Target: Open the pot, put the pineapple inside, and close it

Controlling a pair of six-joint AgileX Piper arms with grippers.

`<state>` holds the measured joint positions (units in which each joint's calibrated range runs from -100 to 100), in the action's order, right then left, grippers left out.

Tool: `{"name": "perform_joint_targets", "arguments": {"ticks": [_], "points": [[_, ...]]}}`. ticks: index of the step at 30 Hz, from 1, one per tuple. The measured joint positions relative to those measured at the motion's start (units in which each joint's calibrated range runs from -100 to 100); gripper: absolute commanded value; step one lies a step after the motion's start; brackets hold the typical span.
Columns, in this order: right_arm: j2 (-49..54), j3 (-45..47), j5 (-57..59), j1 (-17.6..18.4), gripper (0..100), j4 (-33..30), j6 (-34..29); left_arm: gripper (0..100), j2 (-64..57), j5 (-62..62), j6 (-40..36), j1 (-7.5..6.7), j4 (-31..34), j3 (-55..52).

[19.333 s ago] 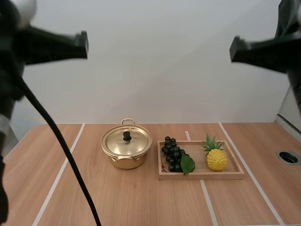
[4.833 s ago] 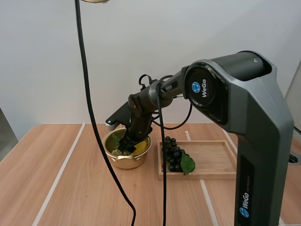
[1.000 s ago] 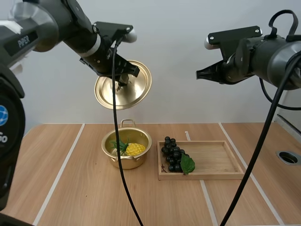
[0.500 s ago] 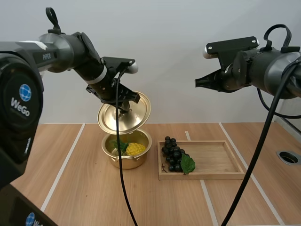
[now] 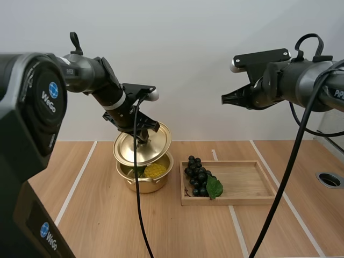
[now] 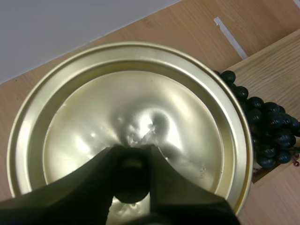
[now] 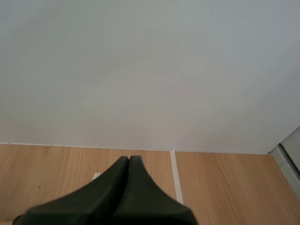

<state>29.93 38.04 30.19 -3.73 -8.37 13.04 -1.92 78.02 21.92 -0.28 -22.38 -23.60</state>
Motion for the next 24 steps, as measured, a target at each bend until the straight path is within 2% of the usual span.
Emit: {"name": "perform_joint_targets", "arguments": {"ticks": [15,17,22,24], "points": [[-0.14,0.0,-0.98,0.0,0,0.0,0.0,0,6.24,0.59,3.01,0.0,0.0,0.0],[-0.14,0.0,-1.35,0.0,0,0.0,0.0,3,6.35,0.59,3.15,0.0,0.0,0.0],[-0.14,0.0,-1.35,0.0,0,0.0,0.0,21,6.35,0.91,3.33,0.0,0.0,0.0],[-0.14,0.0,-1.35,0.0,0,0.0,0.0,24,6.35,1.24,3.41,0.0,0.0,0.0]]}}
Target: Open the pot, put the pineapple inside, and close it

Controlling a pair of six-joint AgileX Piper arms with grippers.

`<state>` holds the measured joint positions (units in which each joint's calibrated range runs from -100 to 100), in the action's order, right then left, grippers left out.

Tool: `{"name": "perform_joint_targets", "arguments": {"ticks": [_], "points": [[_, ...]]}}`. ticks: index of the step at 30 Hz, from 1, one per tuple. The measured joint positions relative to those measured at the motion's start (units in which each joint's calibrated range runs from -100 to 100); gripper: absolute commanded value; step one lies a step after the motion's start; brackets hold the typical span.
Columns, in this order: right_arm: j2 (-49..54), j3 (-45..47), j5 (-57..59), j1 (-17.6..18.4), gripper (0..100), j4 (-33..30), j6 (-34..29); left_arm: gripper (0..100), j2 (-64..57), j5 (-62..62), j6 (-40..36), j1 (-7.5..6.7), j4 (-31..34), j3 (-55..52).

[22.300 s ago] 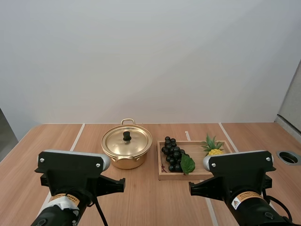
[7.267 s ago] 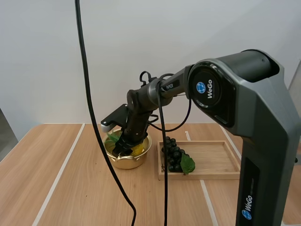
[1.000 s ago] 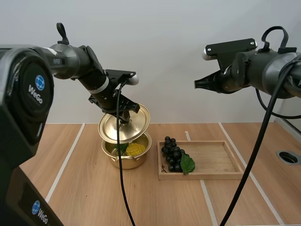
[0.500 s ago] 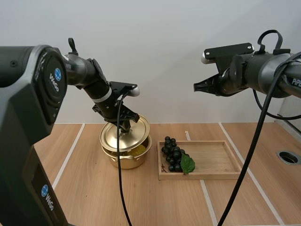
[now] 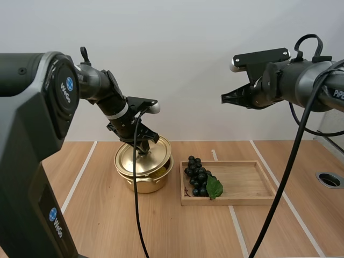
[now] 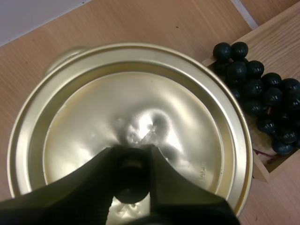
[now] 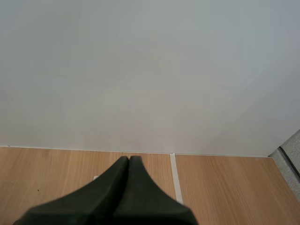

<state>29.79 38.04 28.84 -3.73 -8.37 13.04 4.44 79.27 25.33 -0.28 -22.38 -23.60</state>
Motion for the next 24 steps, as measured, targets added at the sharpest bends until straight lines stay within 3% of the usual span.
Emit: {"name": "perform_joint_targets", "arguments": {"ticks": [18,21,24], "points": [[0.0,0.0,0.0,0.0,0,-0.11,0.0,24,1.71,1.96,0.81,-0.07,-0.72,0.0],[0.0,0.0,0.0,0.0,0,-0.11,0.0,33,1.71,1.96,1.03,-0.07,-0.82,0.0],[0.0,0.0,0.0,0.0,0,-0.11,0.0,52,1.86,1.96,1.03,-0.07,-0.96,0.0]]}}
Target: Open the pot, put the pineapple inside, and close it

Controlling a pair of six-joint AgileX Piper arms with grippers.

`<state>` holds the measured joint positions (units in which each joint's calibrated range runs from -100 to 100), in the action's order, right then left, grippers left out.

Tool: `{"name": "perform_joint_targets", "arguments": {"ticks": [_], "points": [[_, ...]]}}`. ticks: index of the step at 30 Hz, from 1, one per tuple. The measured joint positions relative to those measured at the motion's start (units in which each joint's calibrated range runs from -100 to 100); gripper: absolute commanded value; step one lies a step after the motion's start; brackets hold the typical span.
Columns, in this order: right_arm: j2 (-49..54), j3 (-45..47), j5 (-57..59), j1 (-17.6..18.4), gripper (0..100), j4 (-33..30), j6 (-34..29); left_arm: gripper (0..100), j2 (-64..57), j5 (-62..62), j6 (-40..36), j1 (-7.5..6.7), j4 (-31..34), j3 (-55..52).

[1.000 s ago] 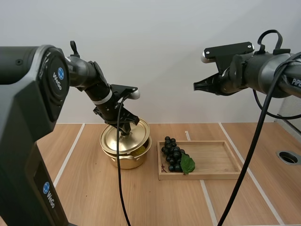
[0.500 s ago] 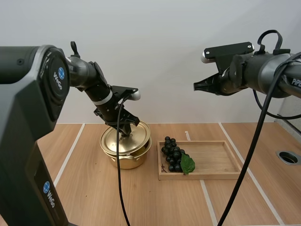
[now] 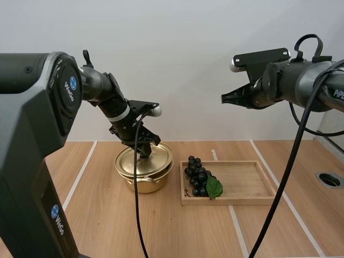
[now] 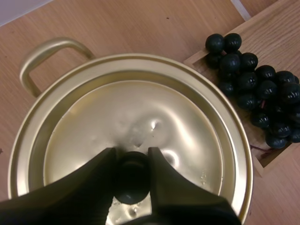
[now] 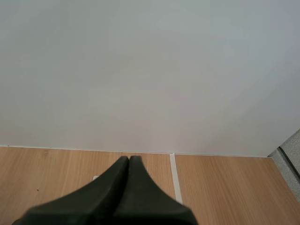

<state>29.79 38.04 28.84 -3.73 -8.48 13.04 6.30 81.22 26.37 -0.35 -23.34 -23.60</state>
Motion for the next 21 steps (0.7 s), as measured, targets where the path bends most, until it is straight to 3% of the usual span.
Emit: {"name": "perform_joint_targets", "arguments": {"ticks": [2,4,17,21], "points": [[0.0,0.0,0.0,0.0,0,0.0,0.0,66,0.63,0.0,0.07,0.0,0.0,0.0],[0.0,0.0,0.0,0.0,0,0.0,0.0,74,1.21,0.0,0.07,0.0,0.0,0.0],[0.0,0.0,0.0,0.0,0,0.0,0.0,76,1.59,-1.34,0.77,0.0,-0.22,0.39],[0.0,0.0,0.0,0.0,0,0.0,0.0,94,1.58,1.66,0.77,0.0,-0.22,3.0]]}}
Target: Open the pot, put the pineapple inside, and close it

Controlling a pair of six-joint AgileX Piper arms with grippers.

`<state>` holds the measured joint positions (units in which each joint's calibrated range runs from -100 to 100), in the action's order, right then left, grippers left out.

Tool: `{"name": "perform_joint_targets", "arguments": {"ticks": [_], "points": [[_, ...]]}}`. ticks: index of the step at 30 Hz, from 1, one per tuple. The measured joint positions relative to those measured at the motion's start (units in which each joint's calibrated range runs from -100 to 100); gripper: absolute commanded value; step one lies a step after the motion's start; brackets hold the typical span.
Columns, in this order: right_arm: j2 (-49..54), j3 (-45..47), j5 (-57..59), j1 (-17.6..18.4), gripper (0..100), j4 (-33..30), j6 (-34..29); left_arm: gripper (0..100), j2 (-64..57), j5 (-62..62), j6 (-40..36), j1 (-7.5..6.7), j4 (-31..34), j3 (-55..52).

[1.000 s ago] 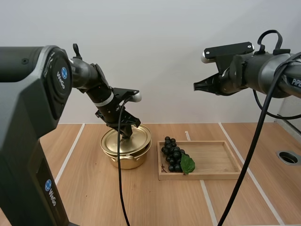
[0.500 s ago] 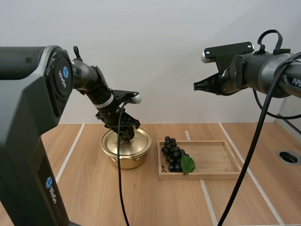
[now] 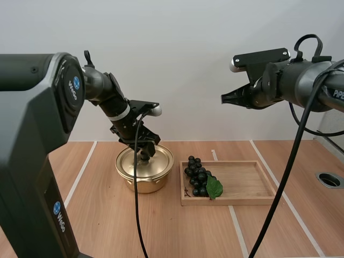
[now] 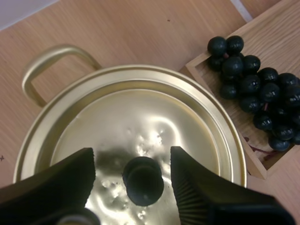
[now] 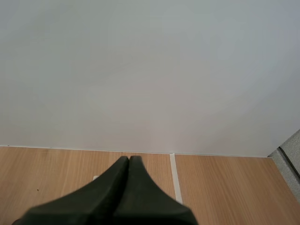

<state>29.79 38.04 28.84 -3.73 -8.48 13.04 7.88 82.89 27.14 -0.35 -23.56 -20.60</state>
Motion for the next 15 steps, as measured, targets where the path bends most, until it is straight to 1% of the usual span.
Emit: {"name": "perform_joint_targets", "arguments": {"ticks": [1,2,15], "points": [[0.0,0.0,0.0,0.0,0,0.0,0.0,99,0.0,0.67,0.0,0.0,0.0,0.96],[0.0,0.0,0.0,0.0,0,0.0,0.0,100,-0.24,1.47,0.0,0.0,0.0,1.84],[0.0,0.0,0.0,0.0,0,0.0,1.16,100,-6.25,6.45,0.0,0.0,0.0,8.89]]}}
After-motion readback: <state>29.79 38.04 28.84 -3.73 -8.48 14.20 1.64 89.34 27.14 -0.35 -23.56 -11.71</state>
